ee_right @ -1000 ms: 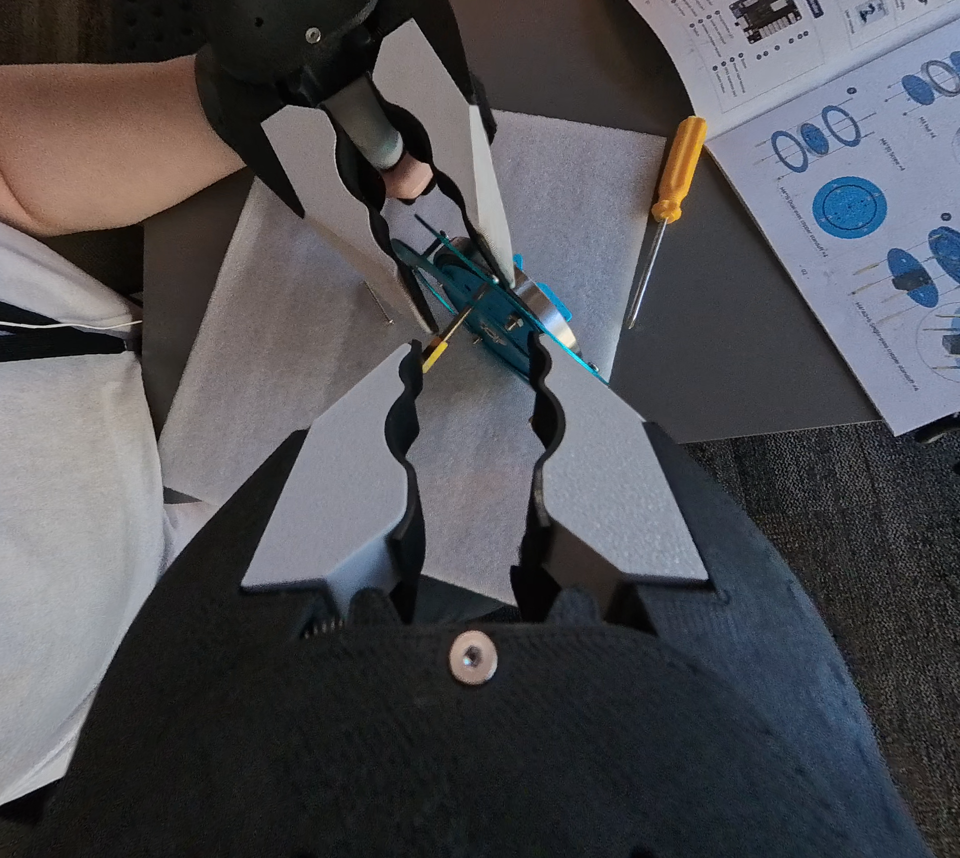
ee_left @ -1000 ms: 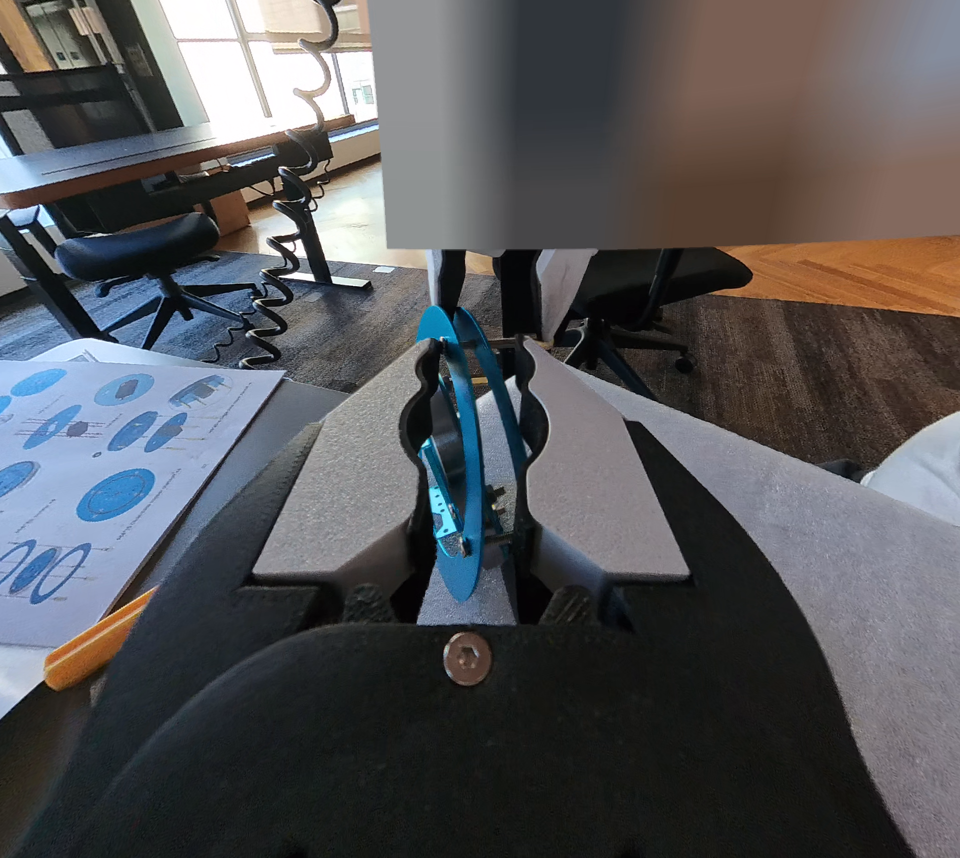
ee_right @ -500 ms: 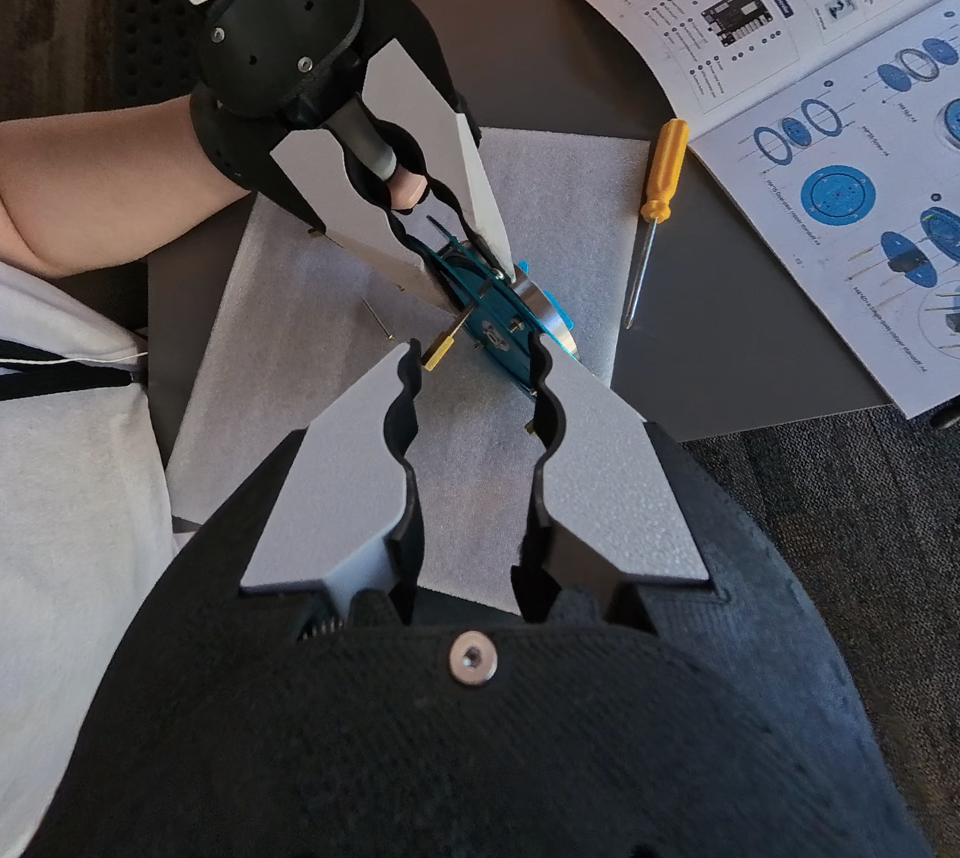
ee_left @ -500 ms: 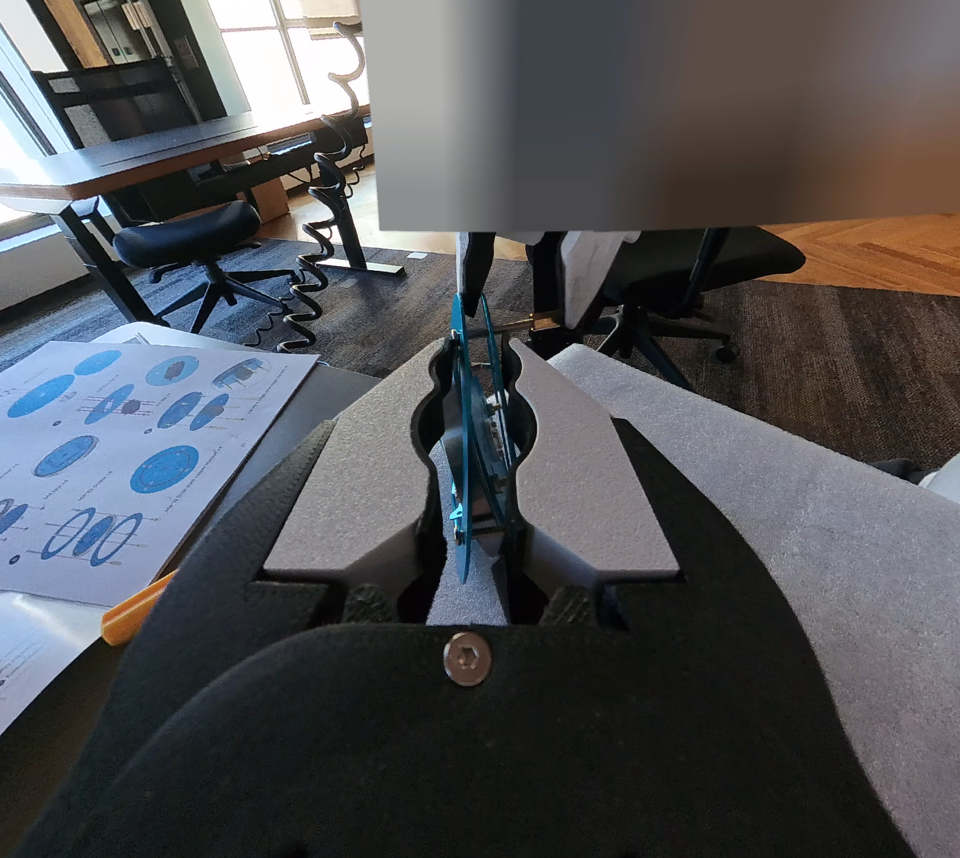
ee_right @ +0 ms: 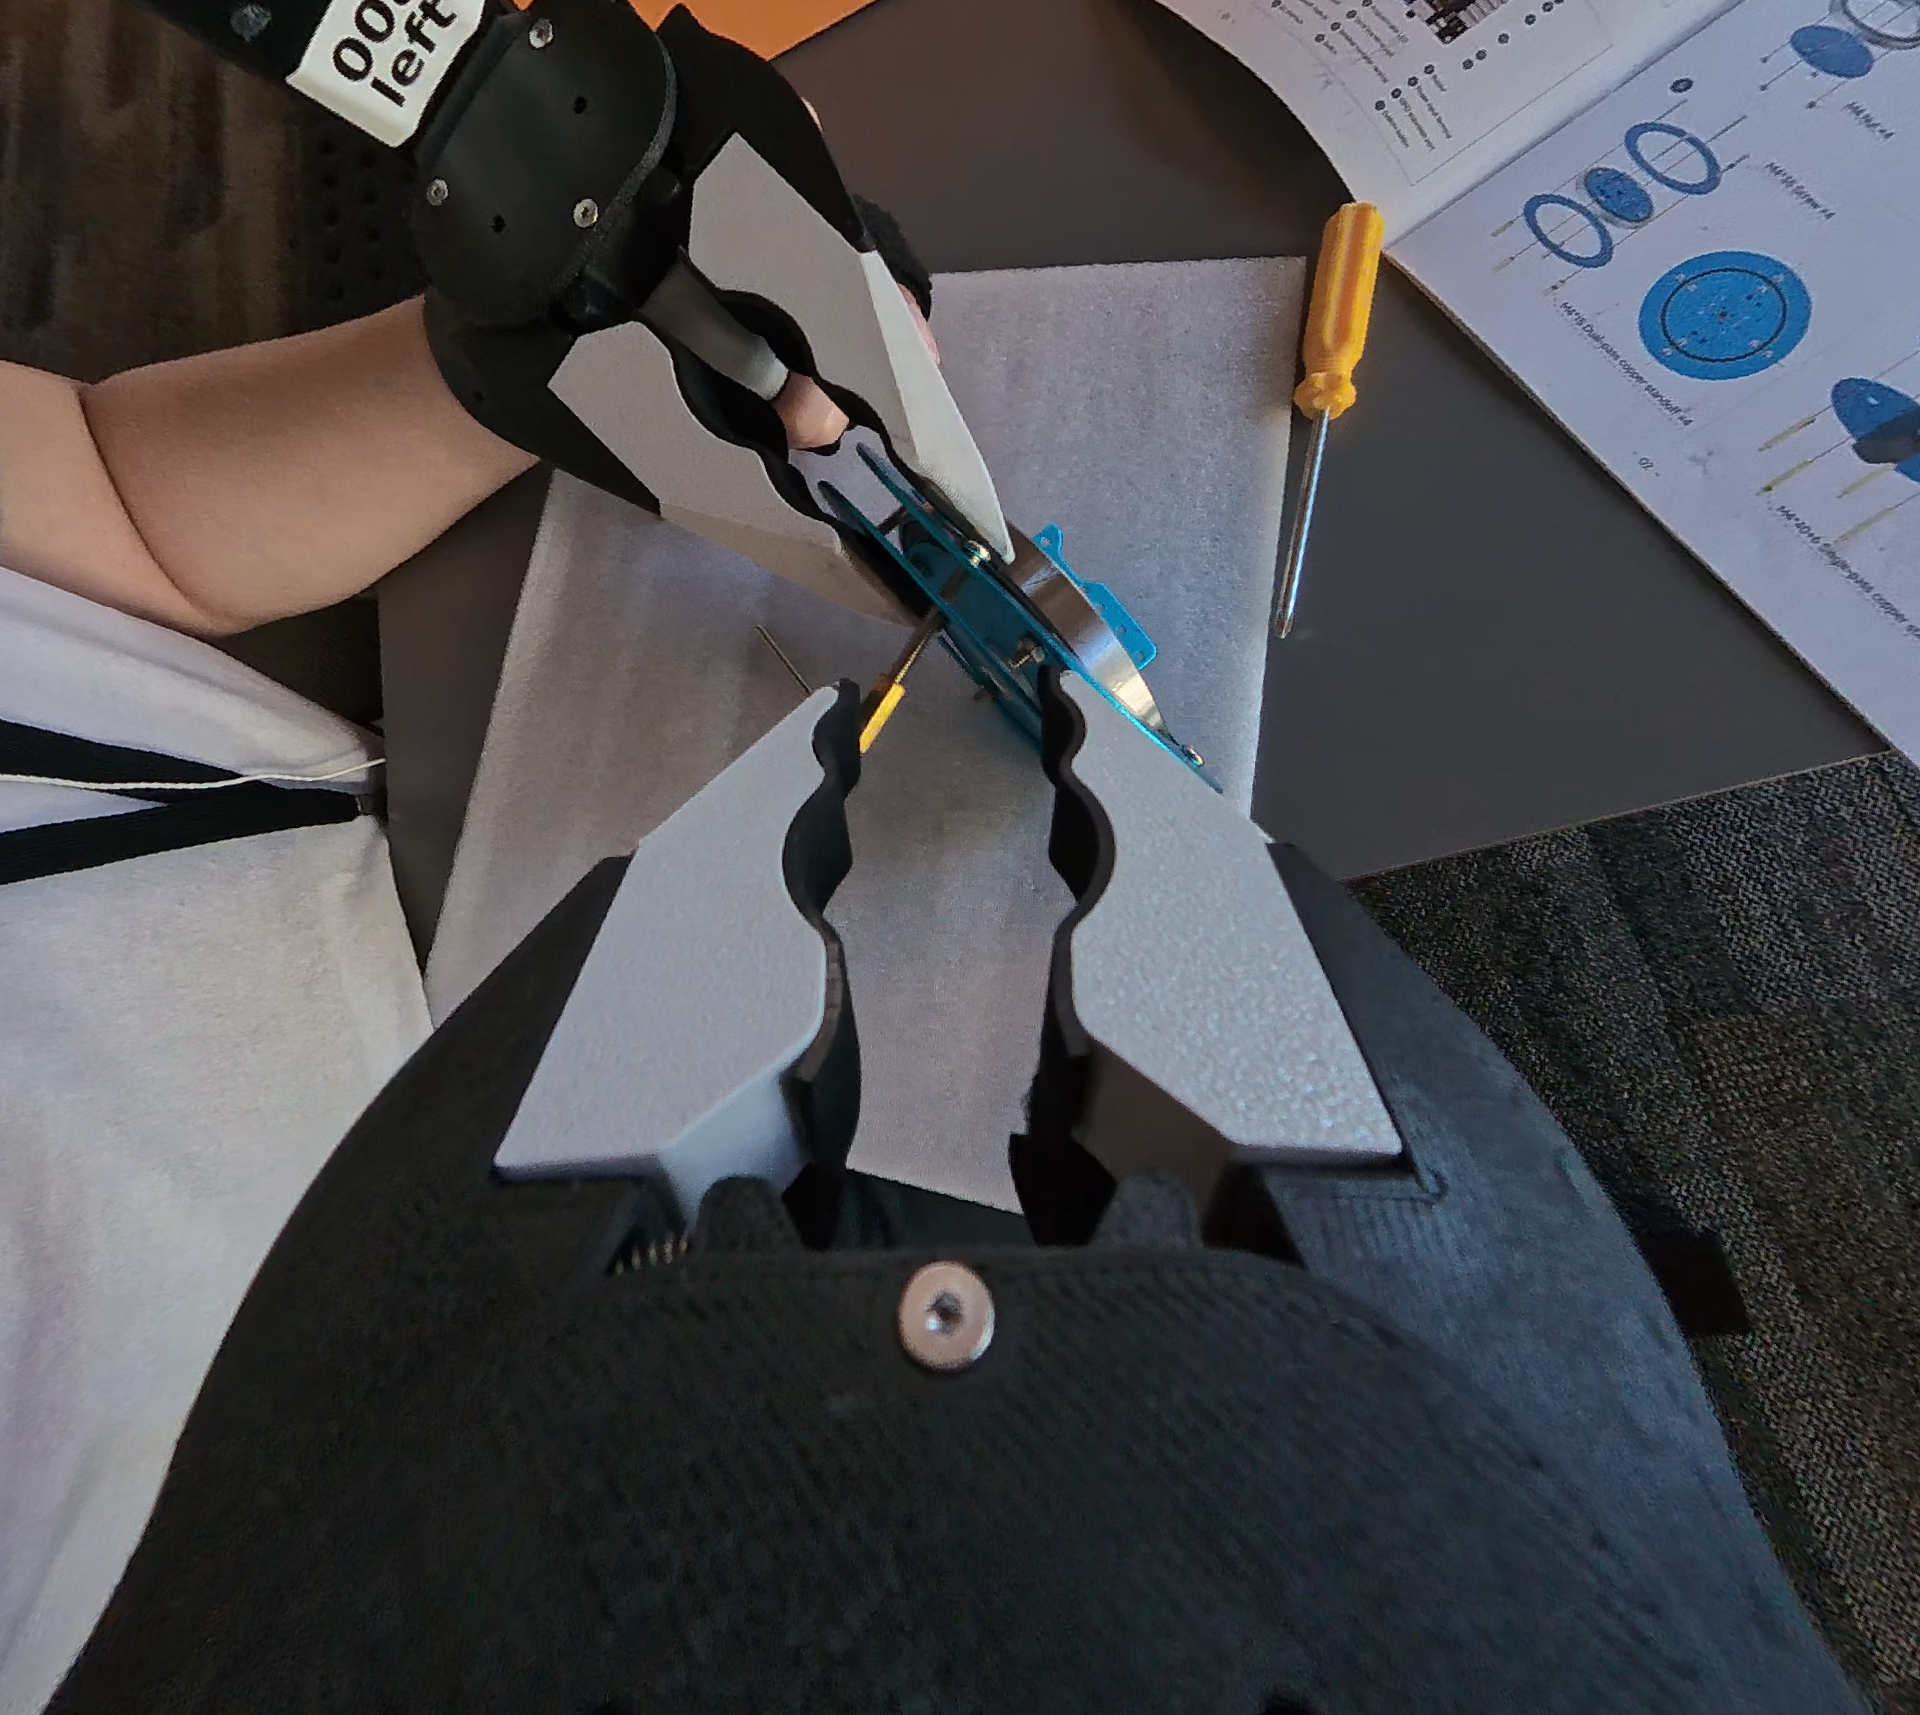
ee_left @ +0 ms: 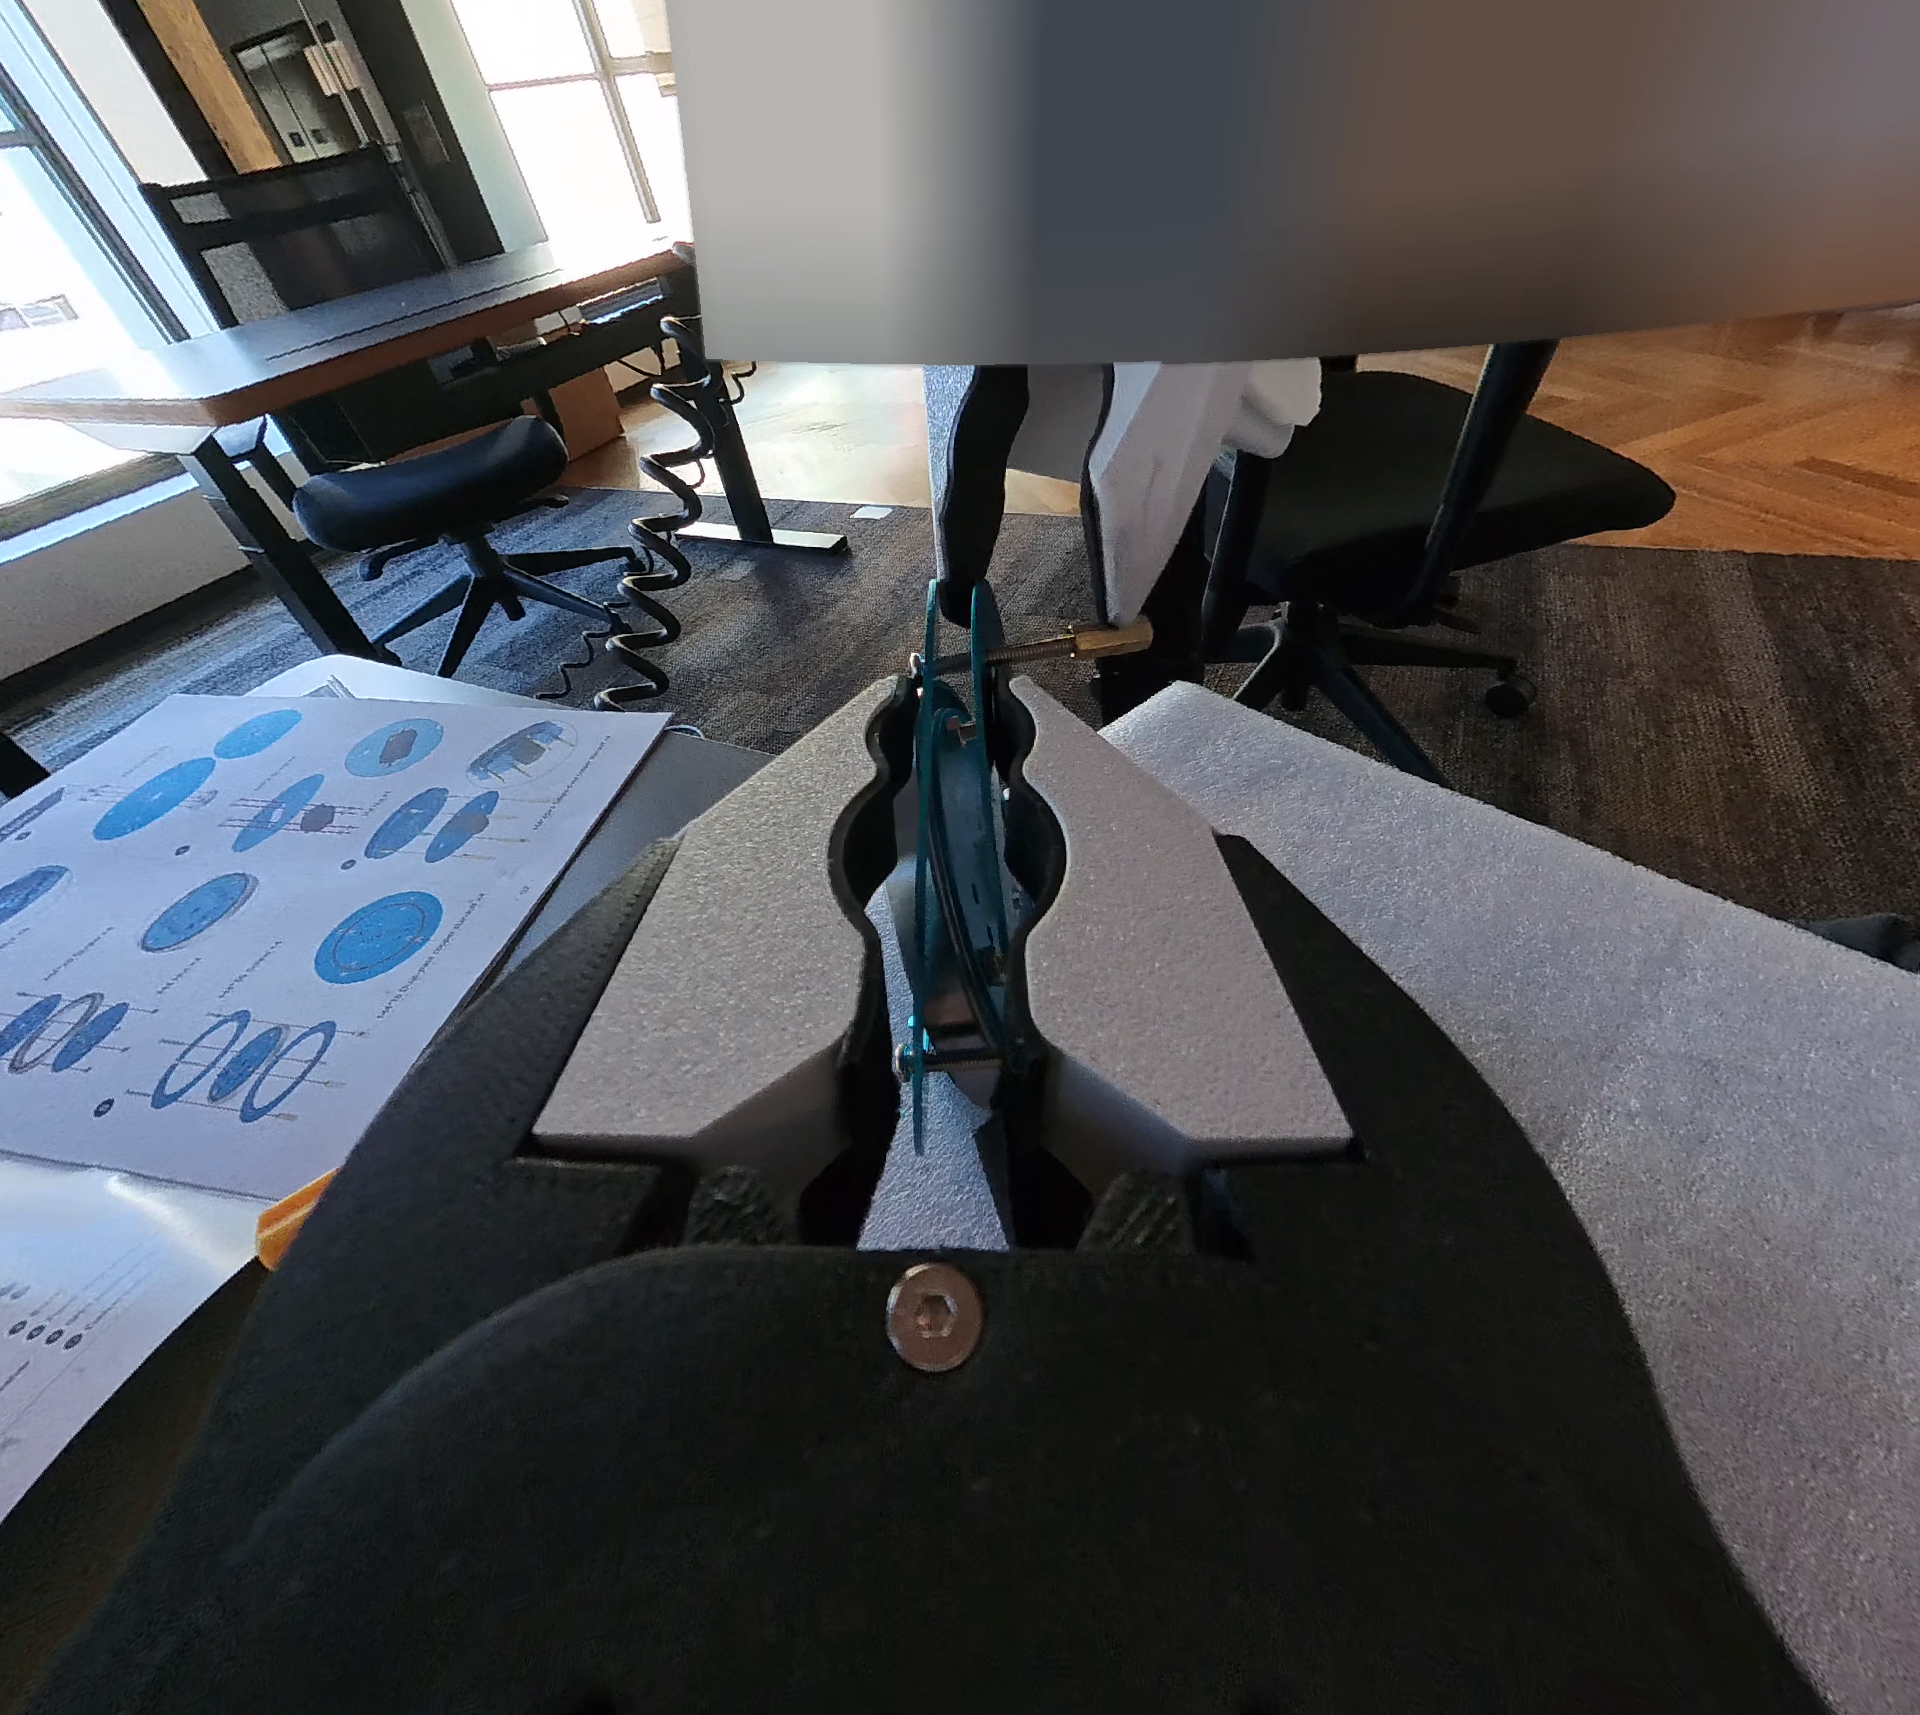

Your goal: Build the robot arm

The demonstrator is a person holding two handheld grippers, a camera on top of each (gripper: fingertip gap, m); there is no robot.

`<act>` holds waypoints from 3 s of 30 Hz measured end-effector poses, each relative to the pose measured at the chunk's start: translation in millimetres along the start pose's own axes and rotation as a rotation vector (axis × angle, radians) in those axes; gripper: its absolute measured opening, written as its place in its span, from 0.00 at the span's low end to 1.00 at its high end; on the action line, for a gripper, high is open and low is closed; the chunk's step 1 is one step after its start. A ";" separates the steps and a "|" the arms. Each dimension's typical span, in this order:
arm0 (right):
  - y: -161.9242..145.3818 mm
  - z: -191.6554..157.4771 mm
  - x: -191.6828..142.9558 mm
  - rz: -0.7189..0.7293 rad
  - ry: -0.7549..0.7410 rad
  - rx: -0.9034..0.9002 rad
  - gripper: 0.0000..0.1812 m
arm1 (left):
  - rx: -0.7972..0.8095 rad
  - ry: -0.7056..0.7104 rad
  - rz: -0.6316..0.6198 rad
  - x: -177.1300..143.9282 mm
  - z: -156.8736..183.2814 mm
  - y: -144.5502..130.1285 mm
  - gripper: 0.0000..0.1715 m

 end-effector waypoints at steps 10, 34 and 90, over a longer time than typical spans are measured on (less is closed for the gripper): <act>-1.6 -1.4 -0.7 -0.025 -0.116 0.007 0.19 | 0.003 0.009 -0.009 1.8 1.1 0.0 0.06; -18.6 -18.2 8.2 0.483 -0.458 -0.133 0.07 | 0.004 0.080 -0.024 3.6 -0.4 -0.8 0.03; -23.6 -16.5 8.7 0.495 -0.455 -0.036 0.03 | 0.031 0.218 0.016 7.3 -2.5 6.7 0.06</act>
Point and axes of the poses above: each gripper's, where its closed fingertips meet, x out along the fingers, y out of its top, z = x × y across the jaws, the point moved 4 cm from there along -x, back along the fingers, and after that the axes turned 4 degrees about z, right-handed, at the moved point
